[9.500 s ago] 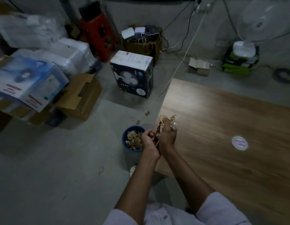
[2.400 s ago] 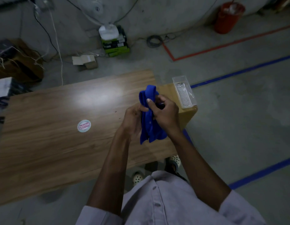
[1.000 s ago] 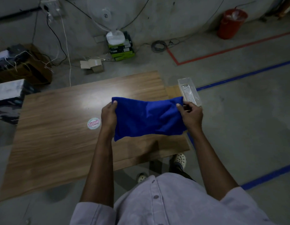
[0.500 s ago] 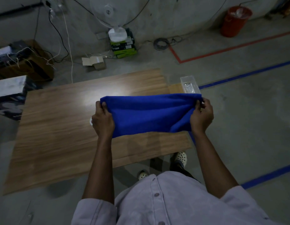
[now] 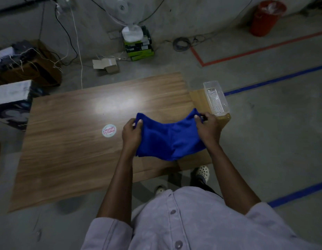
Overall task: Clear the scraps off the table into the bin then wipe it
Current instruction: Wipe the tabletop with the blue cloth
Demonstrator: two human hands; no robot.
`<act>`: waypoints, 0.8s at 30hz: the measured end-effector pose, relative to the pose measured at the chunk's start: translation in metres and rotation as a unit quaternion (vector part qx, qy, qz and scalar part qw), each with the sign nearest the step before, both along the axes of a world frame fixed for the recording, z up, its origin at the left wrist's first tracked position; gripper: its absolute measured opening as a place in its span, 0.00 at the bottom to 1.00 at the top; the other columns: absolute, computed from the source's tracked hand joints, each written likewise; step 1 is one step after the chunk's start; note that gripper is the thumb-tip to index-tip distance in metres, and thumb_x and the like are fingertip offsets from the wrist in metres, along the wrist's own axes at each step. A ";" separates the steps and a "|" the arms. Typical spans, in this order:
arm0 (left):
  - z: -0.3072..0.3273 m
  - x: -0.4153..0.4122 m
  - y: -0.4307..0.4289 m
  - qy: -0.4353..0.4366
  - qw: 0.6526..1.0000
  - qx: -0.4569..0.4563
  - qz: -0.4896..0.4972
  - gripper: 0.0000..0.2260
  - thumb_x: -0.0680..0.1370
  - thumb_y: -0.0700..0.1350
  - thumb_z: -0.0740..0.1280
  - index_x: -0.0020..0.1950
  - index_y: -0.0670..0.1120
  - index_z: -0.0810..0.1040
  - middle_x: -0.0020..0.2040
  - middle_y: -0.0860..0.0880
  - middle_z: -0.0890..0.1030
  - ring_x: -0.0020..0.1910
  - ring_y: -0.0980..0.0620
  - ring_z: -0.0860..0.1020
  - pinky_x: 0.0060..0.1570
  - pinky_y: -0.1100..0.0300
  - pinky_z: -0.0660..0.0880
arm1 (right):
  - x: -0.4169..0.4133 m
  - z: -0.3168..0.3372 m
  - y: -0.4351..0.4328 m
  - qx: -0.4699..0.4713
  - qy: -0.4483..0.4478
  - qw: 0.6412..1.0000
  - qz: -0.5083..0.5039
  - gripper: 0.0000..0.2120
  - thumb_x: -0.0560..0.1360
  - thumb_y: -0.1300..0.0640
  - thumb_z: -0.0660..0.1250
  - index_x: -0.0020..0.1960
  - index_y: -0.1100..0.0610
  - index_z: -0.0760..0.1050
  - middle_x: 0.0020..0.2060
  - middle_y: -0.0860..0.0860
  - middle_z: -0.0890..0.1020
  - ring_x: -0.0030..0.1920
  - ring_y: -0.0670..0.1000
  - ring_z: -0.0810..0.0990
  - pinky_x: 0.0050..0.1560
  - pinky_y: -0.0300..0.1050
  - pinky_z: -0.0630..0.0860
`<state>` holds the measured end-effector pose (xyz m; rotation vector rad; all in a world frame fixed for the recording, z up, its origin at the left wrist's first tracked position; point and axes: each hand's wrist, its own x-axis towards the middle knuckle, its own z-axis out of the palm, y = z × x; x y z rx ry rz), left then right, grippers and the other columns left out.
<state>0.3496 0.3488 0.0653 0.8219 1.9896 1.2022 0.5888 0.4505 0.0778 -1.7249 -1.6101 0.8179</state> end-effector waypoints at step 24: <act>0.010 -0.003 -0.004 0.149 0.987 -0.049 -0.029 0.11 0.87 0.47 0.55 0.64 0.46 0.73 0.51 0.41 0.81 0.48 0.41 0.78 0.48 0.45 0.76 | -0.031 -0.009 -0.022 0.061 -0.033 0.981 0.179 0.18 0.78 0.60 0.68 0.67 0.58 0.78 0.52 0.53 0.79 0.51 0.47 0.75 0.54 0.38 0.71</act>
